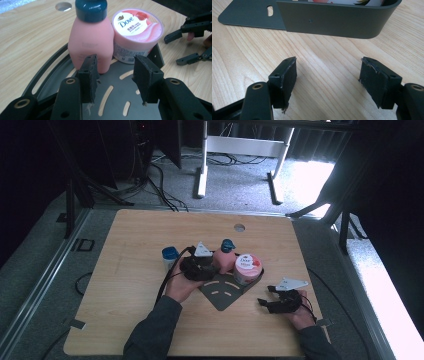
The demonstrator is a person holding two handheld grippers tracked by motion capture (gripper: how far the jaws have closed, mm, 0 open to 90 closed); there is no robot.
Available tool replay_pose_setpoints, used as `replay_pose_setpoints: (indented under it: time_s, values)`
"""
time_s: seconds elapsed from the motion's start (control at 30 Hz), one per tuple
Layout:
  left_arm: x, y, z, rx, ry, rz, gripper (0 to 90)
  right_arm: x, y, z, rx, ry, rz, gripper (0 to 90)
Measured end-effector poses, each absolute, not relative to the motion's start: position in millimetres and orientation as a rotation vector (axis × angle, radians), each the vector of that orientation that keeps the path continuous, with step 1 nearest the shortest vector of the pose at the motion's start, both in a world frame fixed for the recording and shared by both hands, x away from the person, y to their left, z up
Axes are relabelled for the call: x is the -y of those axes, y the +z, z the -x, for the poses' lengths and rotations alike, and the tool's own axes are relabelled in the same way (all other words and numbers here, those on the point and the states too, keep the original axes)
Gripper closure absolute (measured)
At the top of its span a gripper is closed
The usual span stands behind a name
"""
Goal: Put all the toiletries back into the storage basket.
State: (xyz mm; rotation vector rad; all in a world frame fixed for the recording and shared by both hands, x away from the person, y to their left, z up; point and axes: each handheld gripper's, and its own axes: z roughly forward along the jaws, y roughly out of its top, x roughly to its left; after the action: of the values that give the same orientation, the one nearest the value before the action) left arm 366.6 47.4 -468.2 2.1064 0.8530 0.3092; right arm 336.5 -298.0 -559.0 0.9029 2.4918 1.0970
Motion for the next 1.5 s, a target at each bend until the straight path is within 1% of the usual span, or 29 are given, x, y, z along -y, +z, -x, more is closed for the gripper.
replay_pose_setpoints:
  time_s: [0.8, 1.5]
  values:
    - [-68, -470, -350, -0.847, 0.295, -2.084, 54.4, 298, -559, -336, -2.491, 1.095, -0.901, 29.5]
    - [-95, -470, -341, -0.872, 0.289, -2.083, 53.9, 298, -559, -336, -2.491, 1.092, -0.901, 29.5]
